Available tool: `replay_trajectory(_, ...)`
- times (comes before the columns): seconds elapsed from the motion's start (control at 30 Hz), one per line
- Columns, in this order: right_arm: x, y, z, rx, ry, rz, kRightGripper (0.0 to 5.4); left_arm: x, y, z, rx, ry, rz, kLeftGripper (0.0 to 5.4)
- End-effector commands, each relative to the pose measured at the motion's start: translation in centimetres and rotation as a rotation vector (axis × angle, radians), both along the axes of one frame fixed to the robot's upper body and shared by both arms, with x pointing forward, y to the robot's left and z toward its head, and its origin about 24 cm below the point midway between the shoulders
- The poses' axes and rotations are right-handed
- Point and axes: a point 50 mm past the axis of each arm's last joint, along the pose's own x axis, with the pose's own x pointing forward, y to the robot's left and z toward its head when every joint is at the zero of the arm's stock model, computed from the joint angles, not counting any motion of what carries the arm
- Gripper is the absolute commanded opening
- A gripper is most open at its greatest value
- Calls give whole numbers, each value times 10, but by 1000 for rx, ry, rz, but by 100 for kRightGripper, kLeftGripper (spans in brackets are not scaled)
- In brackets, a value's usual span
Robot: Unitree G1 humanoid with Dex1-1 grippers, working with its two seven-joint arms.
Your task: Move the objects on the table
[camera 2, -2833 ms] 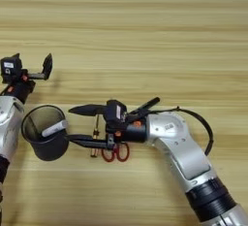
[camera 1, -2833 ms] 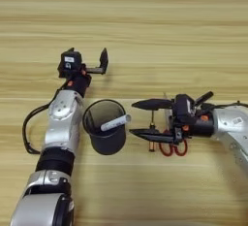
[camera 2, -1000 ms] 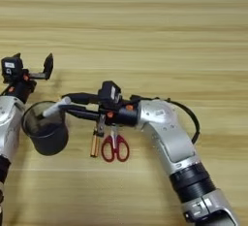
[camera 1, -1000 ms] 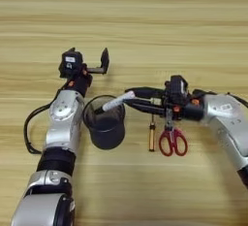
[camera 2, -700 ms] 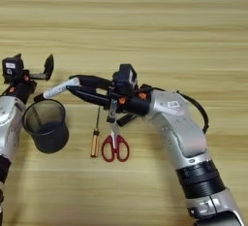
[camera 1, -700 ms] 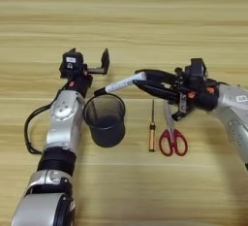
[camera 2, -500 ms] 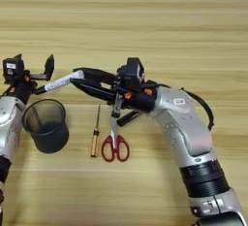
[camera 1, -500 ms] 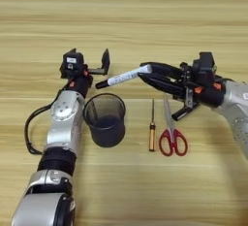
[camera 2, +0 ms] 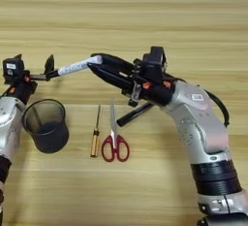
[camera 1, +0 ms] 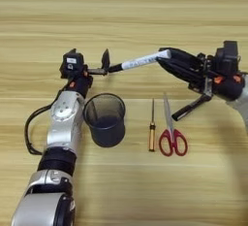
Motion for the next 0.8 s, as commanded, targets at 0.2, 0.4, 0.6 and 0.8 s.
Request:
replay_trajectory(0.2,3,-6,9,29,-15,-28,75,2,-6,3,19,-6,-39,540)
replay_trajectory(0.4,4,-6,12,36,-21,-34,75,-3,-18,-1,35,7,-109,540)
replay_trajectory(0.6,3,-5,12,41,-21,-36,75,-6,-25,0,33,9,-144,540)
replay_trajectory(0.8,3,-5,12,44,-24,-39,75,-8,-34,0,36,15,-181,540)
